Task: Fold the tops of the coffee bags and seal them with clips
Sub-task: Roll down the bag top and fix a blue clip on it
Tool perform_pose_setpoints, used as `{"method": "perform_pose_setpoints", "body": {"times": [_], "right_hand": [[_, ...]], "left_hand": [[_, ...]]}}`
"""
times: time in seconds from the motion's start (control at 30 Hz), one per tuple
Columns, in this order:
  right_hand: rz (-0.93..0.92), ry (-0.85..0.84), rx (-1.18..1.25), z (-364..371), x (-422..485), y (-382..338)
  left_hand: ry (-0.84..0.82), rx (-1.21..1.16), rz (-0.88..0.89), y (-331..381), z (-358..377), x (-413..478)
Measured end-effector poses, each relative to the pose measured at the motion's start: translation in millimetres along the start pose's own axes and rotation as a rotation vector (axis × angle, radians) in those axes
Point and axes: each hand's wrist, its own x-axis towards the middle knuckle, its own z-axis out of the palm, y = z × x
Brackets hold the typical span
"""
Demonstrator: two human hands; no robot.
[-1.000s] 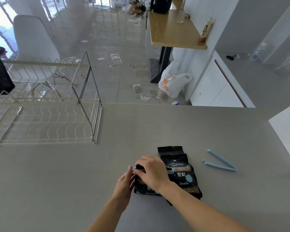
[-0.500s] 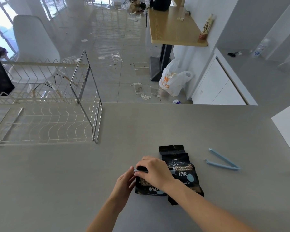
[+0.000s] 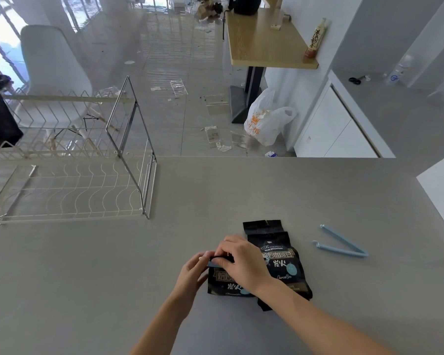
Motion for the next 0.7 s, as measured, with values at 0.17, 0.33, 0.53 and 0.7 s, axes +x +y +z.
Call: {"method": "perform_pose_setpoints", "body": {"times": [0.17, 0.33, 0.53, 0.7], "right_hand": [[0.001, 0.004, 0.006, -0.1, -1.9, -0.9], [0.016, 0.019, 0.033, 0.3, -5.2, -2.2], [-0.003, -0.094, 0.034, 5.7, -9.9, -9.5], [-0.027, -0.104, 0.062, 6.5, -13.0, -11.7]], "left_hand": [[0.013, 0.009, 0.015, 4.5, 1.6, -2.0], [0.023, 0.027, 0.015, 5.9, -0.9, -2.2], [0.129, 0.094, 0.027, -9.8, -4.8, -14.3], [0.160, 0.133, 0.008, -11.3, -6.6, -17.0]]}}
